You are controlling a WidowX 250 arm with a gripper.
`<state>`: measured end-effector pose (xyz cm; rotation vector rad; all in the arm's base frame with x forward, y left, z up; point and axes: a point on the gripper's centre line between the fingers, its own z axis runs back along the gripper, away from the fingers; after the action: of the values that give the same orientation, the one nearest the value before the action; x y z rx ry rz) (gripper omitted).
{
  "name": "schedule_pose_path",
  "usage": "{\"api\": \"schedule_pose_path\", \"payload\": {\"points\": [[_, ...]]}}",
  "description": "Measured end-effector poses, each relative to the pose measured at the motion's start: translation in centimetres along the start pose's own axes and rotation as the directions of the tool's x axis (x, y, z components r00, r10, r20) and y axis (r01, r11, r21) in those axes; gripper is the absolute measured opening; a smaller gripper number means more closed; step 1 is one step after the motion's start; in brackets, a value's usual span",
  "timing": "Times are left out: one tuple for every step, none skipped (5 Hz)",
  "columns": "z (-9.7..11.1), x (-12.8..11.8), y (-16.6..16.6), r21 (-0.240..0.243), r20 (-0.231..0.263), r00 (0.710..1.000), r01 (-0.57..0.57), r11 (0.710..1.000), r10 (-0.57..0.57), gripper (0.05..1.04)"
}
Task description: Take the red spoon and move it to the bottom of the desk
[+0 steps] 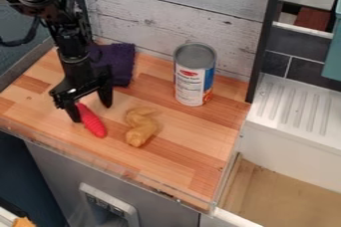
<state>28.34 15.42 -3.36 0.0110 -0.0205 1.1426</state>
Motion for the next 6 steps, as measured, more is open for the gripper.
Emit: {"api": "schedule_pose_path", "payload": {"points": [[-0.2, -0.2, -0.1, 0.015, 0.007, 1.0, 0.0, 1.0, 0.0, 0.689], [-0.2, -0.7, 0.3, 0.021, 0.008, 1.0, -0.011, 1.0, 0.011, 0.405], [0.0, -1.4, 0.7, 0.025, -0.002, 0.999, -0.043, 0.999, 0.043, 0.351], [1.0, -2.3, 1.0, 0.004, -0.012, 0.996, -0.084, 0.996, 0.084, 0.351], [2.9, -3.5, 0.7, -0.025, 0.026, 0.991, -0.128, 0.991, 0.129, 0.351], [4.9, -5.9, -0.9, -0.082, 0.043, 0.985, -0.163, 0.983, 0.167, 0.35]]}}
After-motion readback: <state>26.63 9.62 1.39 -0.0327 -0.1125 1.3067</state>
